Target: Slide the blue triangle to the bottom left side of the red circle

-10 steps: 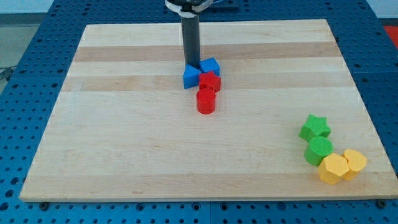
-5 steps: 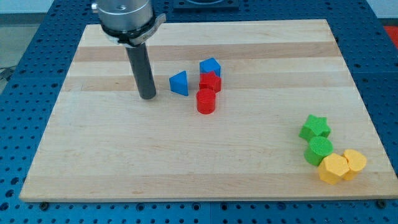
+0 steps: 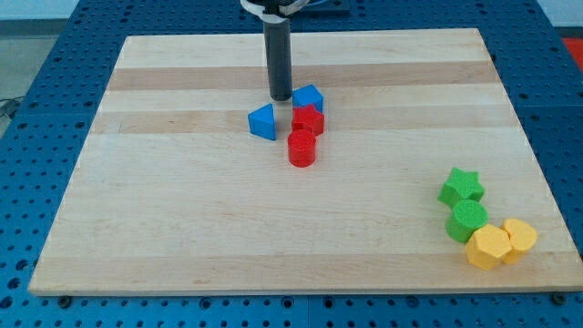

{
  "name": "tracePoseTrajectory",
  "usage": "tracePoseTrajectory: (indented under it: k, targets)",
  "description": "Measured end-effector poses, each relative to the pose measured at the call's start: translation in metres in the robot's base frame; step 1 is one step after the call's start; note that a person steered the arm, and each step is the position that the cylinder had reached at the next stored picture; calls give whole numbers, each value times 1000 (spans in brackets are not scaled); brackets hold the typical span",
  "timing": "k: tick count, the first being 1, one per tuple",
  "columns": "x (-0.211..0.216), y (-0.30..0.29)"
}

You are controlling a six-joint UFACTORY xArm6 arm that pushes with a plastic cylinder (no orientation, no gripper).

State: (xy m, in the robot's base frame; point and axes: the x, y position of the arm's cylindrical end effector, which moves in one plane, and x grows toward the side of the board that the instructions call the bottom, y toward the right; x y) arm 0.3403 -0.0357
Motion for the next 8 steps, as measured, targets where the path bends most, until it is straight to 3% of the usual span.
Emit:
tracePoseTrajectory:
  k: [6, 7, 8]
  targets:
    - [171, -68]
    - [111, -71]
    - [-3, -80]
